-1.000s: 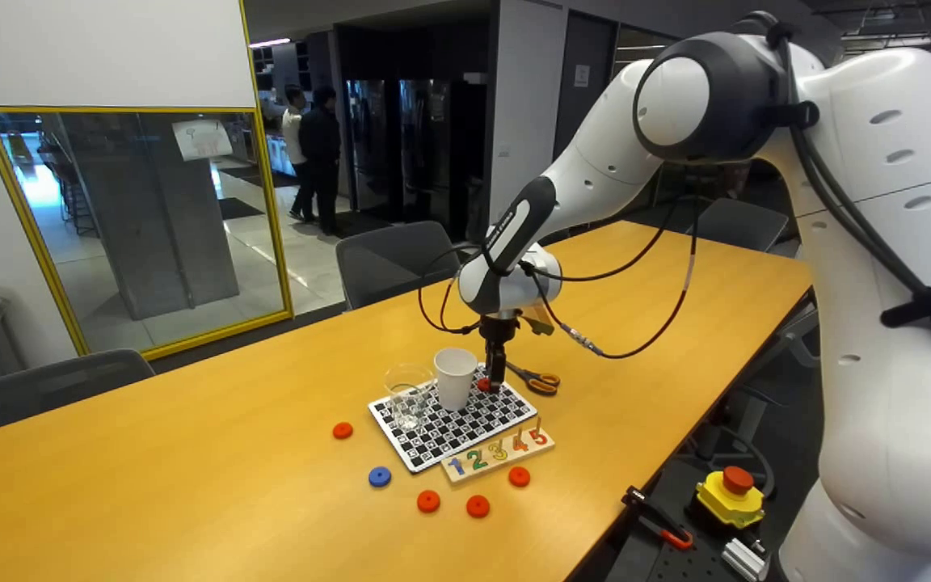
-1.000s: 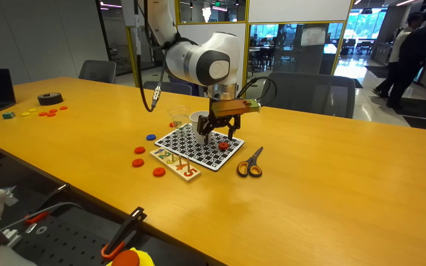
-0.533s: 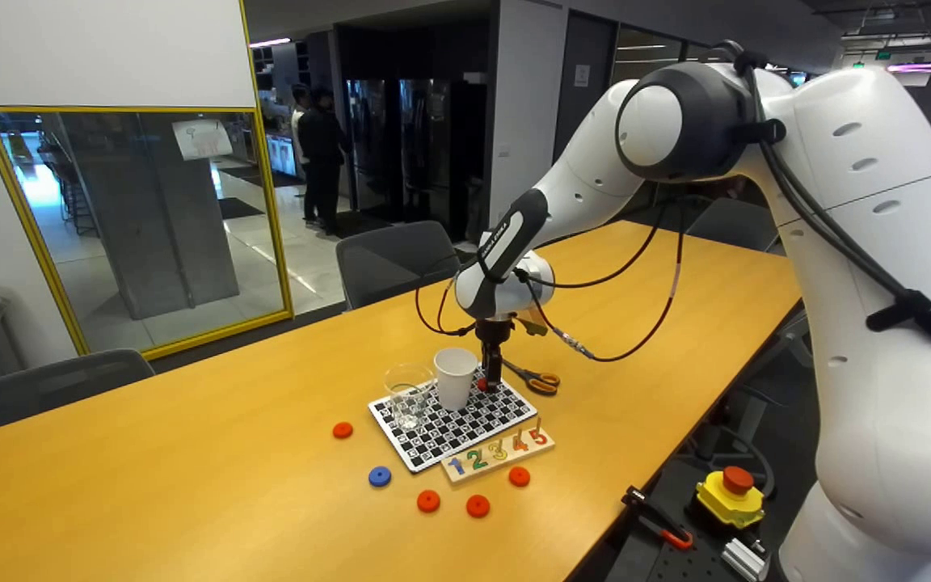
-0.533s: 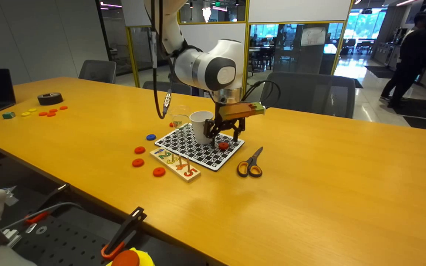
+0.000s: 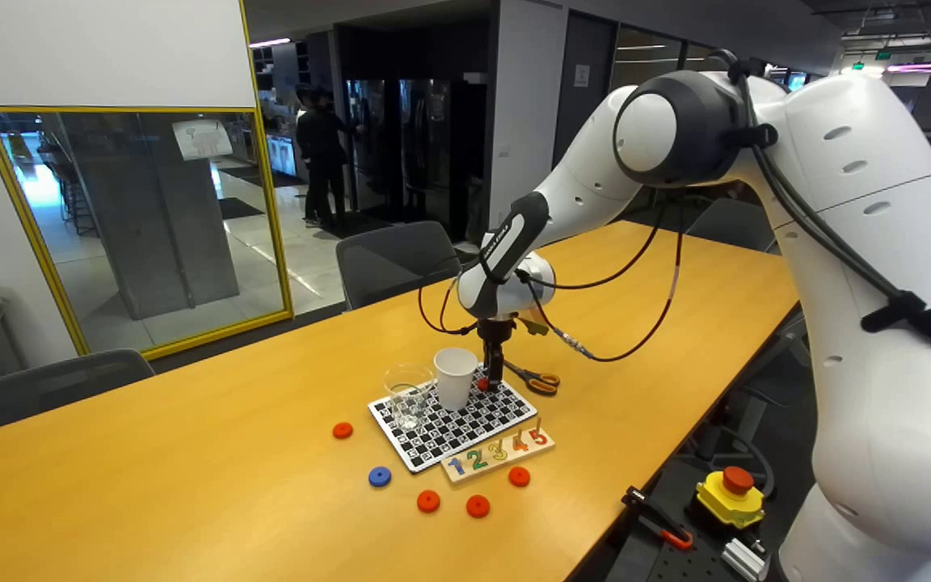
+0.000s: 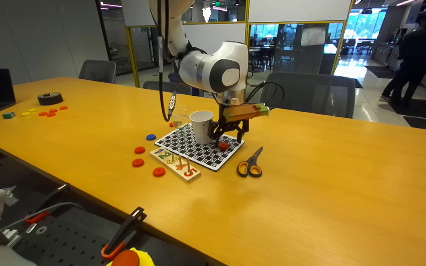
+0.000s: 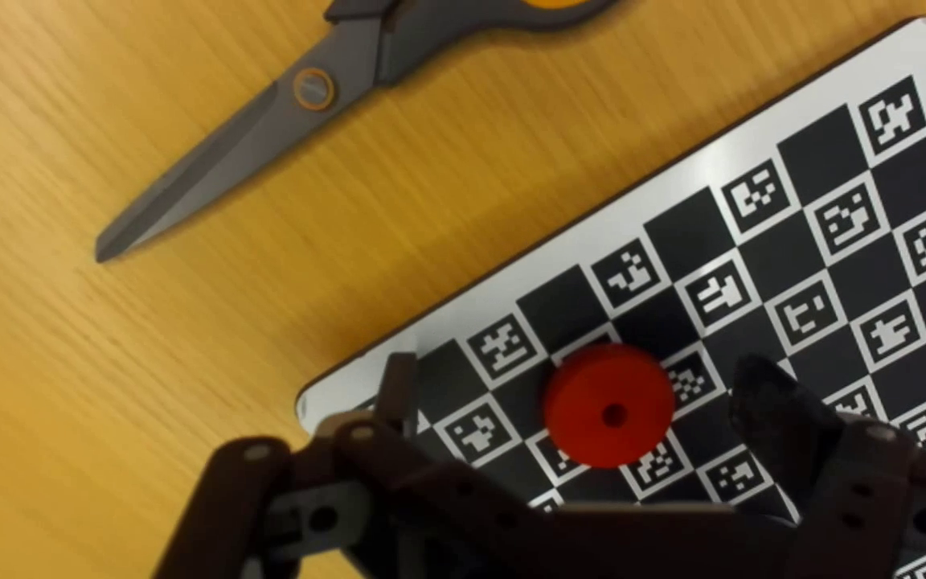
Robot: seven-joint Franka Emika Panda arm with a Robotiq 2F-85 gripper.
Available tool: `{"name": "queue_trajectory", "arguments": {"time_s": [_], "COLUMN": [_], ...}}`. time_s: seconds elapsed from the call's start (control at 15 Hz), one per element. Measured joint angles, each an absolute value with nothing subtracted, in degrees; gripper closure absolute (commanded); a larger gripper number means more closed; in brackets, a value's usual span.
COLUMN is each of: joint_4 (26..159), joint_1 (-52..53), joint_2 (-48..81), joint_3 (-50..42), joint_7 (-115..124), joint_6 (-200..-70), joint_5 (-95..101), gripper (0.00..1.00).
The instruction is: Pick the rings and put them in the cup
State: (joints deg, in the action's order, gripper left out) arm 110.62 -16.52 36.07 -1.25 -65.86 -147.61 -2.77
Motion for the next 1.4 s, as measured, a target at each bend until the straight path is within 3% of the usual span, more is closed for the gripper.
{"name": "queue_trajectory", "arguments": {"time_s": [0.4,0.47,0.6,1.0,1.4], "joint_4": [110.42,110.32,110.11,109.01,109.11], "joint_1": [-16.59,-16.59,-16.59,-16.67,-15.64], "joint_2": [36.51,36.61,36.80,36.90,36.29], "joint_3": [-0.79,-0.70,-0.50,-0.42,-1.41], "joint_7": [-65.86,-65.86,-65.86,-65.87,-61.08], "joint_6": [-147.61,-147.61,-147.61,-147.66,-148.14], "joint_5": [-2.70,-2.70,-2.70,-2.18,0.26], "gripper": [0.00,0.25,0.32,0.80,0.83]}}
